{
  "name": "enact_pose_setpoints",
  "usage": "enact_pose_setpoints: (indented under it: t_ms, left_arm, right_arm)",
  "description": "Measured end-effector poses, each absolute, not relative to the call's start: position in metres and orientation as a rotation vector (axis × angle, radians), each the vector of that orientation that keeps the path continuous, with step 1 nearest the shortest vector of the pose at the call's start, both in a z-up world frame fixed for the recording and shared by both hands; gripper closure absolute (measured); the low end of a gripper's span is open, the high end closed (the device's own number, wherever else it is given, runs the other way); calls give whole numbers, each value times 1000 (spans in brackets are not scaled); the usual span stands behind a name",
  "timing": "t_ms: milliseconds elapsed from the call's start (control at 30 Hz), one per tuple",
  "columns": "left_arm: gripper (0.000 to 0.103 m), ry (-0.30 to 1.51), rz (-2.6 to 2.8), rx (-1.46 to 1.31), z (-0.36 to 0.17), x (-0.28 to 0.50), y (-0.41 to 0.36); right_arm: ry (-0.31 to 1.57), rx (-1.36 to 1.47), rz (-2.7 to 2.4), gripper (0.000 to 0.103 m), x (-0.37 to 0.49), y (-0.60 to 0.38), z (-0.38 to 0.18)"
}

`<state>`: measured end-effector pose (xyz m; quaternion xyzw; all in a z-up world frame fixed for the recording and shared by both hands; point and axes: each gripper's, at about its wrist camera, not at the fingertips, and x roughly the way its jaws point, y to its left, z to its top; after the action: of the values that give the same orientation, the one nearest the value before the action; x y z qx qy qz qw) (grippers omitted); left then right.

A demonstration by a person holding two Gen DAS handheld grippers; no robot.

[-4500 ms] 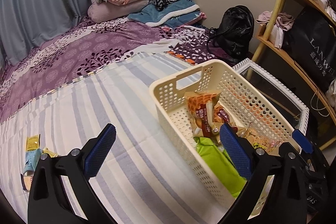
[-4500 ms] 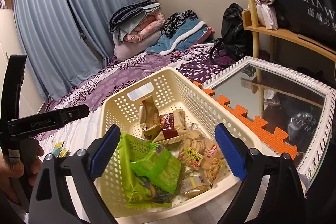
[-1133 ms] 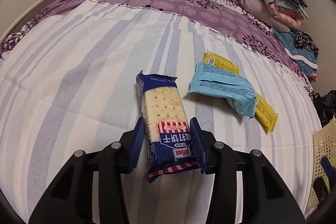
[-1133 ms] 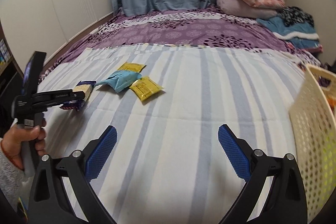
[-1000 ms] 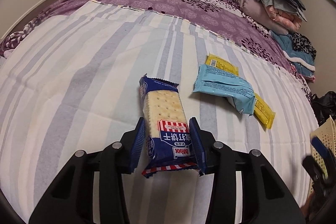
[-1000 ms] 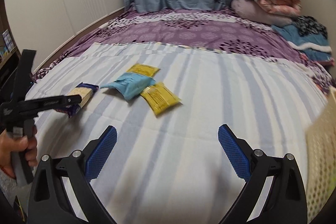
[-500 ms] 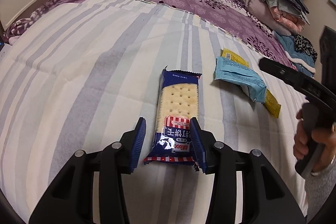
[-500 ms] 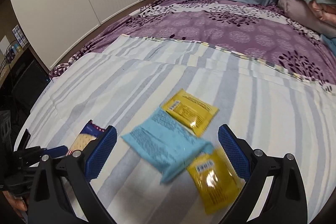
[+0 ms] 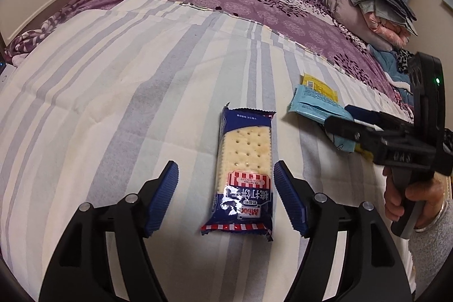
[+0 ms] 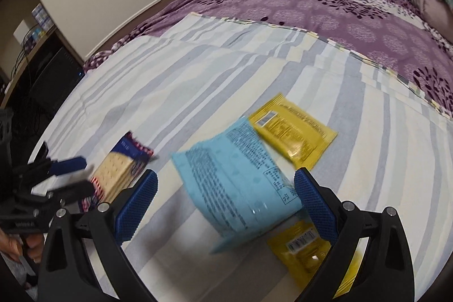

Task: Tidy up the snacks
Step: 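Grasp the light-blue packet with the right gripper while the left holds the cracker packet, then carry the light-blue packet toward the basket with the right gripper while the left holds the crackers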

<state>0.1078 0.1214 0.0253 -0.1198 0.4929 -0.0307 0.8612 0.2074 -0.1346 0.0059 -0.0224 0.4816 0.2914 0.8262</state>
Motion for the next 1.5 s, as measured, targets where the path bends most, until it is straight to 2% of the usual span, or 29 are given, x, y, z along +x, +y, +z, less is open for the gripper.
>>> enact_pose_setpoints:
  t_ms: [167,267,333,500,733,800,900,1200,1500]
  left_arm:
    - [32,1036,-70,-241,25,114,120]
    - [32,1039,-74,-234,25,117,118]
    - [32,1044,-79,-227,24,117,115]
    - [32,1054,-93,-208,19,123,106]
    - [34,1048,-86,-165,13,130,95]
    - [50,1052,-84,-143,10,133,93]
    - [57,1047,-85,-133,9,132,93]
    - [59,1034,-98,-125,16,122,91]
    - [59,971,-141,-114,53,102,82]
  right_arm:
    - [1035,-123,594,9,206,-125,-1]
    - [1056,-119,552,19,212,-124,-7]
    - [1058,-108,533,32,213,-126,-9]
    - [1042,-120,525,40,202,-127,-4]
    - [1018,-81,507,45,180,-141,9]
    - [1010,-74,495,46,172,-147,12]
    - [997,-35,490,48,160,-157,18]
    - [973,52,479,50,129,-177,28]
    - [908,132,465,51,98,-198,54]
